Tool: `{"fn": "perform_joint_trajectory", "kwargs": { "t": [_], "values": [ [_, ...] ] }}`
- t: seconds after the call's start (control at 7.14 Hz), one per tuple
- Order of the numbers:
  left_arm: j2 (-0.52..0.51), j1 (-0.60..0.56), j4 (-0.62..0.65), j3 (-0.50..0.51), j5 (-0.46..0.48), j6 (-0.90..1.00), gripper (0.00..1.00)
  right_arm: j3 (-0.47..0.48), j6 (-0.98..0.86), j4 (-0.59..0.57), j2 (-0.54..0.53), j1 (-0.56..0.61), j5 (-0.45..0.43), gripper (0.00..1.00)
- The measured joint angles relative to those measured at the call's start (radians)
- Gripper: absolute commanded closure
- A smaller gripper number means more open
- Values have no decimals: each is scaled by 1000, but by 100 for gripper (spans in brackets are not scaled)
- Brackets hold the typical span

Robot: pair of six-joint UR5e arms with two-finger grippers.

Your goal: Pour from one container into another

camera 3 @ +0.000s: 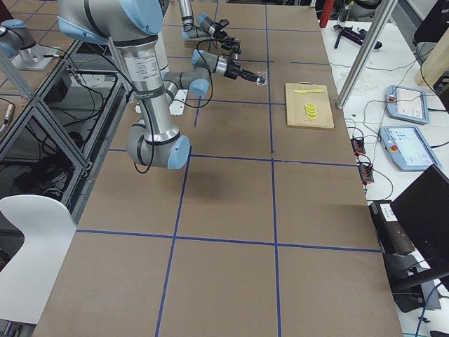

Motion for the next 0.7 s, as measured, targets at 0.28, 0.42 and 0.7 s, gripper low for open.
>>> {"fn": "perform_joint_trajectory", "kwargs": {
  "t": [0.28, 0.42, 0.7],
  "values": [
    [-2, 2, 0, 6, 1, 1, 57, 1, 0, 0, 0, 0, 0, 100],
    [-3, 3, 0, 6, 2, 1, 53, 1, 0, 0, 0, 0, 0, 100],
    [-4, 4, 0, 6, 2, 1, 6, 1, 0, 0, 0, 0, 0, 100]
  ]
}}
